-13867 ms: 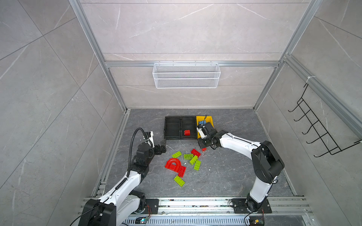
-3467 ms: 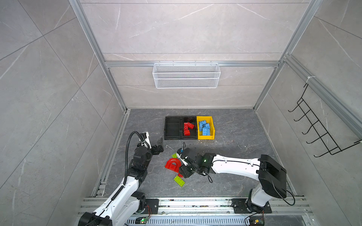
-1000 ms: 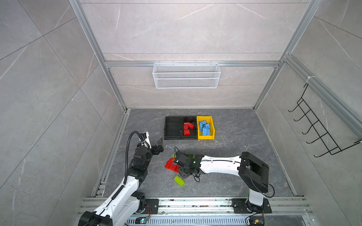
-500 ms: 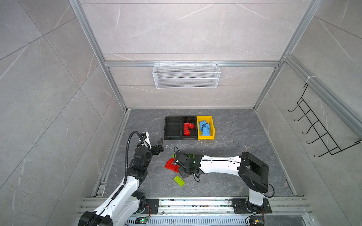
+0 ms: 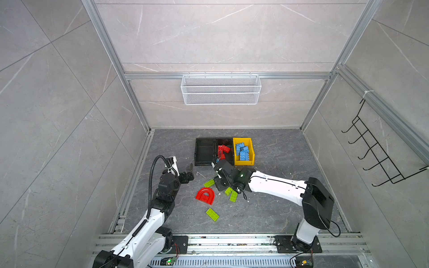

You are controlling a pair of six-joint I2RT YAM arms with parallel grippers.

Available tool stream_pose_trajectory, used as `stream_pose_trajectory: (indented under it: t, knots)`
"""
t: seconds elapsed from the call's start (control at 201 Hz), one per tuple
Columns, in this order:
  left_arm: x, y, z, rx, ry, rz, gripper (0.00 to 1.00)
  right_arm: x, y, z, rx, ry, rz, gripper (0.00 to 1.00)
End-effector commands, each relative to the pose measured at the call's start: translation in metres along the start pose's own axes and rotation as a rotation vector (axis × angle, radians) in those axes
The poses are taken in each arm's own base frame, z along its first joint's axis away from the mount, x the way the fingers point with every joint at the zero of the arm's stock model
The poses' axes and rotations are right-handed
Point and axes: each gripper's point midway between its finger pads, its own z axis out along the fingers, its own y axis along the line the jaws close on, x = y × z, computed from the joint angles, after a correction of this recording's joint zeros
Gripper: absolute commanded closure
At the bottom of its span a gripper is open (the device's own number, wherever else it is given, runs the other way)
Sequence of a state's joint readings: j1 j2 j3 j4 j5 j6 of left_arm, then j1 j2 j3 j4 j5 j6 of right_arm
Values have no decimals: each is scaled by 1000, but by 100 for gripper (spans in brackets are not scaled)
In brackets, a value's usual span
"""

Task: Sort the legos into containers by color
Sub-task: 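Lift the red brick and carry it over the black bin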

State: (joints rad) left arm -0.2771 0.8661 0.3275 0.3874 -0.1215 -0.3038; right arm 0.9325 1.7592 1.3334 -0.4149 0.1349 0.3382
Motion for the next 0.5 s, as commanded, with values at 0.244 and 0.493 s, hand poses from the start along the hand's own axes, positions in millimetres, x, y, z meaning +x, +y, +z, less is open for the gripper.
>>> stream_pose_trajectory:
  t: [0.244,0.493]
  knots:
    - [-12,-3,-1,9,-42,-3,1,-102,-72,32,-6,-139,62,63]
    - [-12,-3,-1,7,-45,-3,1,-133,-111,62,8,-163,114,63]
